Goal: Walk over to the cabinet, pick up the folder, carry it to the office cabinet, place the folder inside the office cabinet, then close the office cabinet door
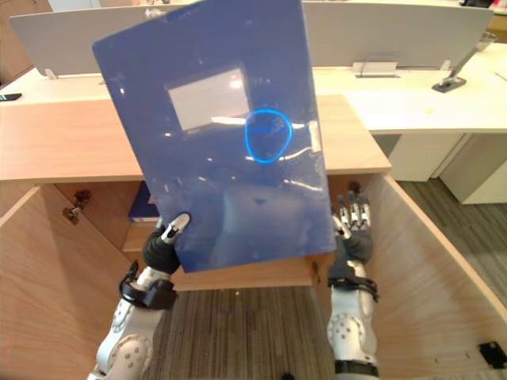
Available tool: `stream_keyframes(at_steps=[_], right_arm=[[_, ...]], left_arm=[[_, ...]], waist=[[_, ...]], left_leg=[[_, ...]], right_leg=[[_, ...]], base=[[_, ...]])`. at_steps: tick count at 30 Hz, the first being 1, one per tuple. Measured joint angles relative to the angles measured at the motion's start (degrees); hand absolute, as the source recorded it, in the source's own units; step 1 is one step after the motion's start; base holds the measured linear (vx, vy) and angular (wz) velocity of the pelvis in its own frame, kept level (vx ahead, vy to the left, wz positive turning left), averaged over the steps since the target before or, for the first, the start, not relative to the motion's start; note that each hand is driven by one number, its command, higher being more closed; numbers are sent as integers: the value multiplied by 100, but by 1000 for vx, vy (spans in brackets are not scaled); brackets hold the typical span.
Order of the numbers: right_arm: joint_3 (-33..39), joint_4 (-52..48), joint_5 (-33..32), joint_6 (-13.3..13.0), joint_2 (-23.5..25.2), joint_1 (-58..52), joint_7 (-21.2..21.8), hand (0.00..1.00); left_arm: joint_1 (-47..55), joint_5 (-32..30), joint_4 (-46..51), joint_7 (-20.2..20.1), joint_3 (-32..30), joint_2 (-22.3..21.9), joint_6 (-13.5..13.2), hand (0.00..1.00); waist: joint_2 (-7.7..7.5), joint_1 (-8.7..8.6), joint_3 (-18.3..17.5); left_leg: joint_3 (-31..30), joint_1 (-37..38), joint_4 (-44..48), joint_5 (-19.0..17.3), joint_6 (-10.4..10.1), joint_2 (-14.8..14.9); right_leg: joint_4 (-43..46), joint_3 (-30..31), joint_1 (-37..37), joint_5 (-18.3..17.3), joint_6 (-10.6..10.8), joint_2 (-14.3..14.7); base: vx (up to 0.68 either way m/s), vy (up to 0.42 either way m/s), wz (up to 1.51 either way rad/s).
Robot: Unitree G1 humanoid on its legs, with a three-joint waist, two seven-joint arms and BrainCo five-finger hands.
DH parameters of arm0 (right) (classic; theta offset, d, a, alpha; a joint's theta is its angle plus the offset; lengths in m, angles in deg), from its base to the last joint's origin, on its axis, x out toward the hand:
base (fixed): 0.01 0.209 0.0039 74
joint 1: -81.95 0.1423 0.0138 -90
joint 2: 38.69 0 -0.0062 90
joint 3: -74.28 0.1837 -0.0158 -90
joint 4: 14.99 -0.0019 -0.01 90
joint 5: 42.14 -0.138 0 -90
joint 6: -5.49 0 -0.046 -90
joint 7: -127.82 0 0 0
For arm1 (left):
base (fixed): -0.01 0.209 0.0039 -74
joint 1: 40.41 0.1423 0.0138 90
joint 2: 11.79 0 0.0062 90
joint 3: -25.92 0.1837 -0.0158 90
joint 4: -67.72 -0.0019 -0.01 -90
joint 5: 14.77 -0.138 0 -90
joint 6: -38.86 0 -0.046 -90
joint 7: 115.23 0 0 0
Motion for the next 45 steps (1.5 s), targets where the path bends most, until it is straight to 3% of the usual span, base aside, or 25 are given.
stream_keyframes(at_steps=[4, 11, 15, 20, 27, 33, 39, 45], right_arm=[[37, -1, 319, 151, -102, 143, 162, 0], [117, -85, 533, 165, -187, 461, 241, 0], [585, -155, 559, 162, -229, 639, 184, 0], [776, -155, 998, 176, -663, 806, -14, 0], [692, -57, 956, 334, -661, 1071, 104, 0], [171, 286, 505, 501, -705, 1391, 480, 0], [-732, 667, 302, 877, -1000, 1873, 821, 0], [-1595, 1023, 222, 1075, -1202, 2400, 1034, 0]], left_arm=[[0, -46, -1, -18, -199, 1, 0, 100], [-1, -413, -55, -107, -525, -10, -28, 100], [4, -740, -99, -83, -993, -6, -94, 100], [-28, -1070, -350, 280, -1869, -5, -313, 100], [-175, -1206, -382, 441, -2062, -10, -377, 100], [-573, -1196, -382, 449, -2032, -14, -453, 100], [-682, -1199, -383, 447, -1911, -9, -462, 100], [-723, -1379, -408, 446, -1575, 135, -478, 100]], waist=[[-5, -4, -8], [-65, -6, -49], [-85, 1, -47], [-86, 2, -45], [-90, 14, -38], [-88, 15, 0], [-85, 23, 135], [-85, 48, 139]], left_leg=[[1, -1, 0, 0, 0, 0], [2, -1, 0, 0, 0, -1], [18, 11, 0, 0, 0, -5], [71, 83, -6, -3, -1, -7], [73, 82, -2, -2, -2, -8], [75, 82, -3, -3, -2, -9], [82, 84, 4, -4, -3, -10], [81, 79, 8, -4, -3, -10]], right_leg=[[-2, 1, -1, 6, 5, 0], [-5, 2, -1, 12, 9, 0], [-5, 20, 0, 24, 8, -3], [-4, 72, 44, 33, 10, -2], [-7, 78, 41, 38, 10, -4], [-10, 79, 41, 39, 9, -3], [-10, 87, 41, 47, 5, -3], [-15, 94, 36, 47, 5, -5]], base=[[0, 0, 0], [0, 0, 0], [0, 0, -1], [0, 0, -5], [0, 0, 0], [0, 0, 0], [0, 0, 0], [0, 0, 0]])
